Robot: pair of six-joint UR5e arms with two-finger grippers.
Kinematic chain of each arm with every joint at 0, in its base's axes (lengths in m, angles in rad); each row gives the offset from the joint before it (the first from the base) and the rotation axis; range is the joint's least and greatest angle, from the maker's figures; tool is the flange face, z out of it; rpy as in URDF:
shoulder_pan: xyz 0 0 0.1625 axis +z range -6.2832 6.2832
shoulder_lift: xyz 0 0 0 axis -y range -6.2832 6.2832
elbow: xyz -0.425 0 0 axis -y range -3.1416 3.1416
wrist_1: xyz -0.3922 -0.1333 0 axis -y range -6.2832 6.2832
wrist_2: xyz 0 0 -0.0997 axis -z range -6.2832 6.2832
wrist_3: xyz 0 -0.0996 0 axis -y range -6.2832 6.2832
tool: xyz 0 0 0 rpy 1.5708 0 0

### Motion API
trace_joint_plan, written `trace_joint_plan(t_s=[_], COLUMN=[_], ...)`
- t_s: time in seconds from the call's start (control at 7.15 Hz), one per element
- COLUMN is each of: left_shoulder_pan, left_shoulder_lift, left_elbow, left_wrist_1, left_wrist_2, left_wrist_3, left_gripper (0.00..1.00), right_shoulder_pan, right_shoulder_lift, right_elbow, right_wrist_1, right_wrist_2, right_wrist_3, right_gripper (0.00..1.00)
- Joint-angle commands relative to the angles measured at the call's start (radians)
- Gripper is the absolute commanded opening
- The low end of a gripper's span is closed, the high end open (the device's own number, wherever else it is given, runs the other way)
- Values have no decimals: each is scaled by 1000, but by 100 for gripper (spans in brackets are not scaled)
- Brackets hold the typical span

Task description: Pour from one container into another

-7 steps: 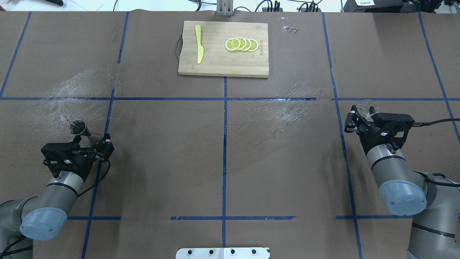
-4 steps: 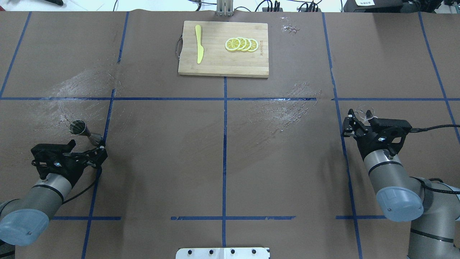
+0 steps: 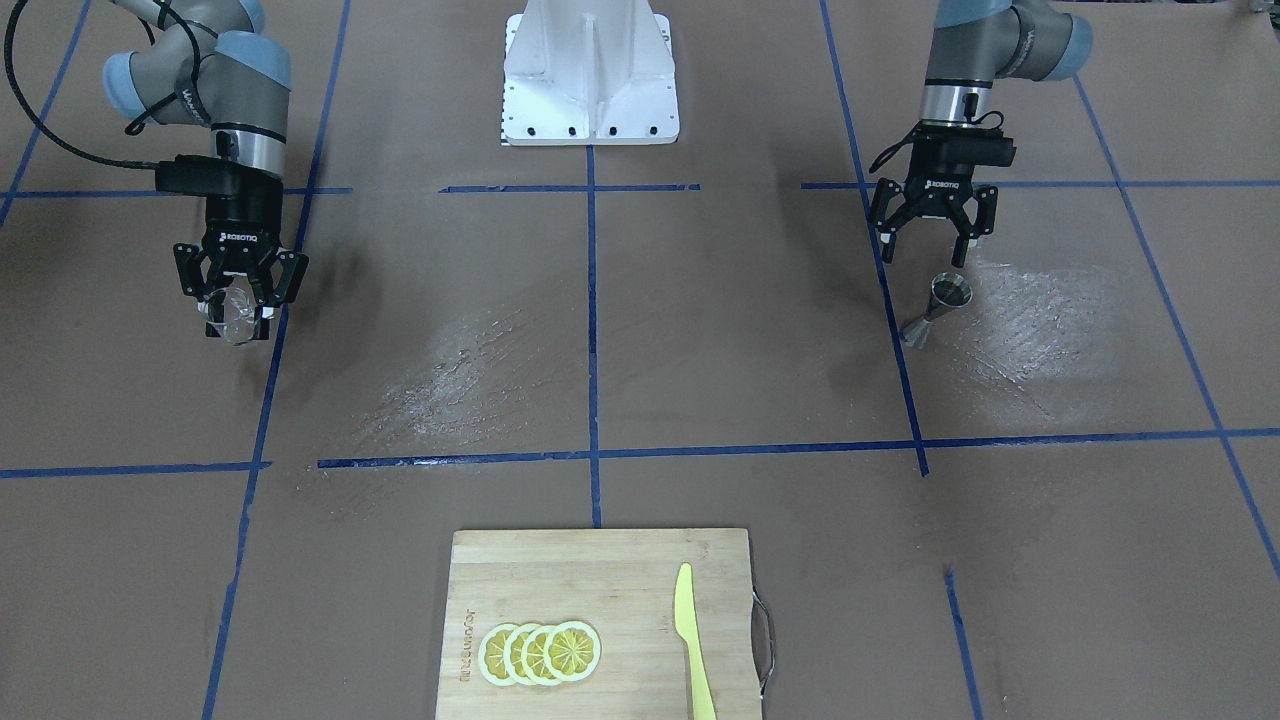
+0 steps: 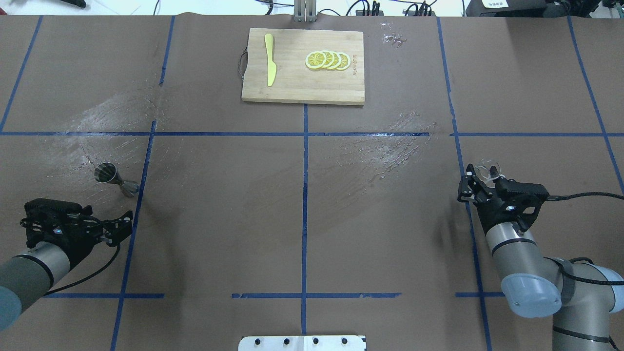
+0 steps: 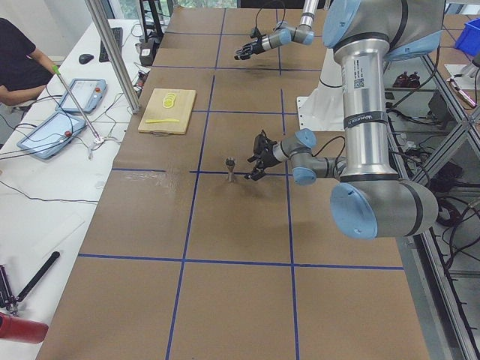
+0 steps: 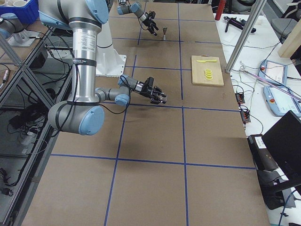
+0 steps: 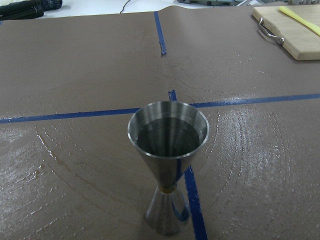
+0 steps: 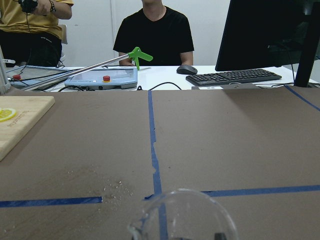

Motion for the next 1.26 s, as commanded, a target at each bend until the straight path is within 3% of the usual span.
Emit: trace_joint_plan(t_s=[0.0, 0.14, 0.56, 1.12], left_shoulder_pan=[-1, -1, -4, -9], left_shoulder_lift=[43, 40, 38, 36], left_elbow=[-159, -234, -258, -284], left_wrist_1=[122, 223, 246, 249], left_wrist_2=[-128, -170, -184, -227], left_wrist_3=[16, 14, 16, 16], left_gripper=[100, 100, 100, 100], right_shoulder_pan=[-31, -44, -64, -65], right_shoulder_lift=[0, 0, 7, 8], right_elbow=[-33, -41, -88, -90], right_wrist_1=[1, 1, 1, 20], right_wrist_2=[-10, -24, -53, -51], right_wrist_3=[55, 61, 68, 68], right_gripper=[0, 0, 7, 47])
